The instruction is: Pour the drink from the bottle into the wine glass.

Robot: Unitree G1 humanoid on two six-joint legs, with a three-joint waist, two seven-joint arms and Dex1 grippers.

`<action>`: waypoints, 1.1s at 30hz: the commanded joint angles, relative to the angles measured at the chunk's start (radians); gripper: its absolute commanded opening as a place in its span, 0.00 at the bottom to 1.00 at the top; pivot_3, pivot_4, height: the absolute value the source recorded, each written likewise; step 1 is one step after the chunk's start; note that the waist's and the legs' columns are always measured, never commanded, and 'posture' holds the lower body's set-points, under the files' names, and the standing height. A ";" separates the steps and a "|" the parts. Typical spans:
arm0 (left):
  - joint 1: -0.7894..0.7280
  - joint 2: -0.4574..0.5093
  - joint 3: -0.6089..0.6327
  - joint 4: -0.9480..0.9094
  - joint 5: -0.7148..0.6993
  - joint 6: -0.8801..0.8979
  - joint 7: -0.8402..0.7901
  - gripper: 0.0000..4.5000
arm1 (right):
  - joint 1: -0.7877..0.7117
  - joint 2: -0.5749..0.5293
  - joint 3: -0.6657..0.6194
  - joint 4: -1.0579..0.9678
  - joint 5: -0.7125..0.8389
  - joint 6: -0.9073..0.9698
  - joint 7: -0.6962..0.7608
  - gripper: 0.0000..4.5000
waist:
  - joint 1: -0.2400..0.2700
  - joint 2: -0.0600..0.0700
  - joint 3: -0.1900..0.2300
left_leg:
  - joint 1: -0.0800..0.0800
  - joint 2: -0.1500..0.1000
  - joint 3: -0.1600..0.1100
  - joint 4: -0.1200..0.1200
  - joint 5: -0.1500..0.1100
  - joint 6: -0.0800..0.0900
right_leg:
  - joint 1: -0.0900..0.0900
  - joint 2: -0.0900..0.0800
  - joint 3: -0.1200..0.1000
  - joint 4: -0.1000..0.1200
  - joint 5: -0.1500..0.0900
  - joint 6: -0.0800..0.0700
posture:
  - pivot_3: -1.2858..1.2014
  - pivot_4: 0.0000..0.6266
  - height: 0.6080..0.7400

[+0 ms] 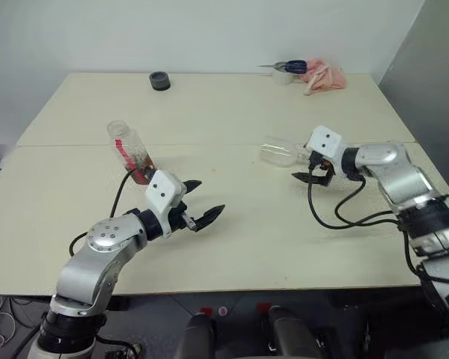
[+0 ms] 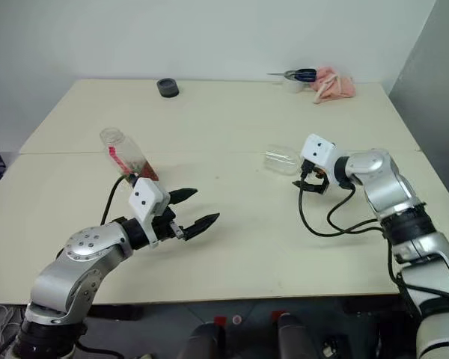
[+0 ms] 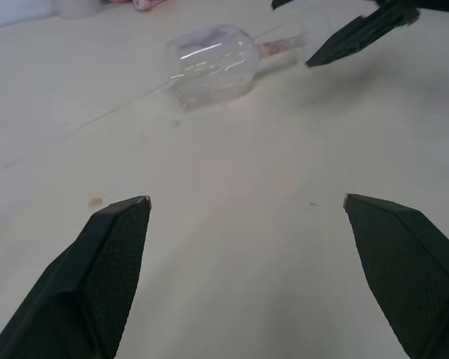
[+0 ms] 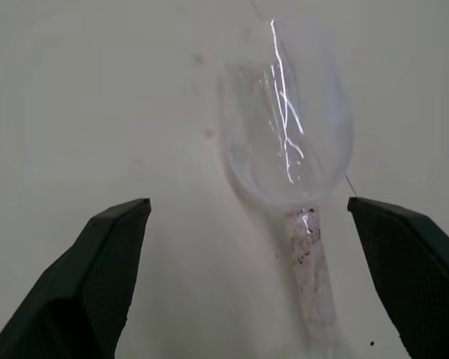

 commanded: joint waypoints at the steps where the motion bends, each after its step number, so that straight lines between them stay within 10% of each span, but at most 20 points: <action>1: 0.015 -0.009 0.000 -0.057 -0.005 0.002 0.015 0.99 | -0.104 0.041 0.001 0.173 -0.071 -0.134 -0.012 1.00 | -0.001 0.000 0.000 | 0.000 0.000 0.000 0.000 0.000 0.000 | 0.000 0.000 0.000 0.000 0.000 0.000 | 0.52 0.24 1.00; 13: 0.049 -0.047 -0.011 -0.084 0.004 0.005 0.054 0.99 | -0.264 0.136 0.018 0.593 -0.260 -0.360 -0.142 1.00 | 0.000 0.000 0.000 | 0.000 -0.001 0.000 0.000 0.000 0.000 | 0.000 -0.002 0.000 0.001 0.000 0.000 | 0.52 0.24 1.00; 26: 0.030 -0.050 -0.014 -0.067 0.001 0.006 0.046 1.00 | -0.285 0.131 0.006 0.671 -0.328 -0.409 -0.161 0.07 | -0.001 0.000 0.000 | 0.000 -0.001 0.000 0.000 0.000 0.000 | 0.000 -0.002 0.000 0.001 0.000 0.000 | 0.52 0.24 1.00; 33: 0.071 -0.039 -0.010 -0.086 -0.008 0.014 0.030 1.00 | -0.272 0.161 -0.029 0.629 -0.283 -0.457 -0.112 0.03 | -0.003 0.000 0.000 | 0.000 -0.001 0.000 0.000 0.000 0.000 | 0.000 -0.002 0.000 0.001 0.000 0.000 | 0.52 0.24 1.00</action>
